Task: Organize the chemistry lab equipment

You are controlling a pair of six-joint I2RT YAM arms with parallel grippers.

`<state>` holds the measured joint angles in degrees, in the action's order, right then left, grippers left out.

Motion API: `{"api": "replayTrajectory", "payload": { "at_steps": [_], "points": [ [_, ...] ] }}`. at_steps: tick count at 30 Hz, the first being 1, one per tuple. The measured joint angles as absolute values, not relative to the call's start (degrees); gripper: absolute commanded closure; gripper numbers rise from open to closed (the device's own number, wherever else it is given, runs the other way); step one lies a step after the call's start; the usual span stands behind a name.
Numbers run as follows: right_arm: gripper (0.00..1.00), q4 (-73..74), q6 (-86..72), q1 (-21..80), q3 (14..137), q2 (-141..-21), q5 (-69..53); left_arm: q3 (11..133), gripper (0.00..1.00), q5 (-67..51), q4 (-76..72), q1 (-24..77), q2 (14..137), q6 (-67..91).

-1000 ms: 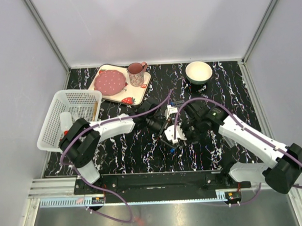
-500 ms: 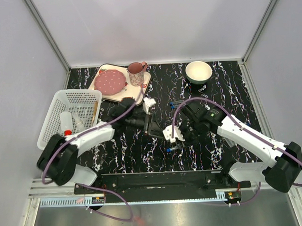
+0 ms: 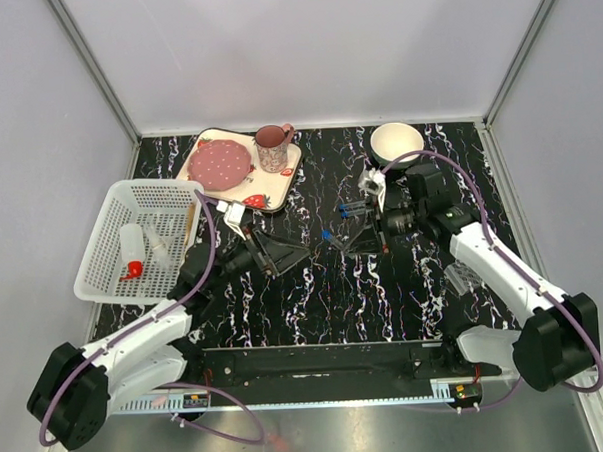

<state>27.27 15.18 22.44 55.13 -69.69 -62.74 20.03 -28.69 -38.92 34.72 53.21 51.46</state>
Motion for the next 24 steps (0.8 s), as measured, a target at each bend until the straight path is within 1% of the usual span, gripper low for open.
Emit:
{"api": "replayTrajectory", "payload": {
  "at_steps": [3,5,9,13,14,16,17,24],
  "points": [
    [0.92,17.0,2.1,20.8,52.5,-70.0,-65.9,19.9,0.18,-23.2,-43.1,38.1,54.1,50.7],
    [0.92,10.5,-4.9,20.4,51.3,-70.7,-67.4,20.5,0.21,-20.4,-47.5,40.2,56.1,50.4],
    [0.91,-4.0,-19.6,19.0,48.2,-72.4,-70.2,22.9,0.25,-16.0,-56.3,43.1,63.6,50.2],
    [0.91,-13.4,-29.9,16.9,45.7,-73.4,-71.2,23.3,0.3,-12.1,-64.0,45.1,70.2,50.6],
    [0.91,-14.7,-31.3,16.7,45.5,-73.4,-71.2,23.4,0.34,-11.4,-65.2,45.5,71.5,50.8],
    [0.9,-17.5,-33.9,16.5,45.1,-73.4,-71.3,23.9,0.37,-10.1,-67.2,46.1,74.1,51.0],
    [0.9,-18.7,-35.0,16.5,44.9,-73.4,-71.3,24.5,0.42,-9.7,-67.7,46.3,75.2,51.0],
    [0.9,-22.5,-38.5,16.4,44.6,-73.4,-71.5,29.8,0.64,-8.8,-70.6,47.0,80.6,51.7]
  ]
}}
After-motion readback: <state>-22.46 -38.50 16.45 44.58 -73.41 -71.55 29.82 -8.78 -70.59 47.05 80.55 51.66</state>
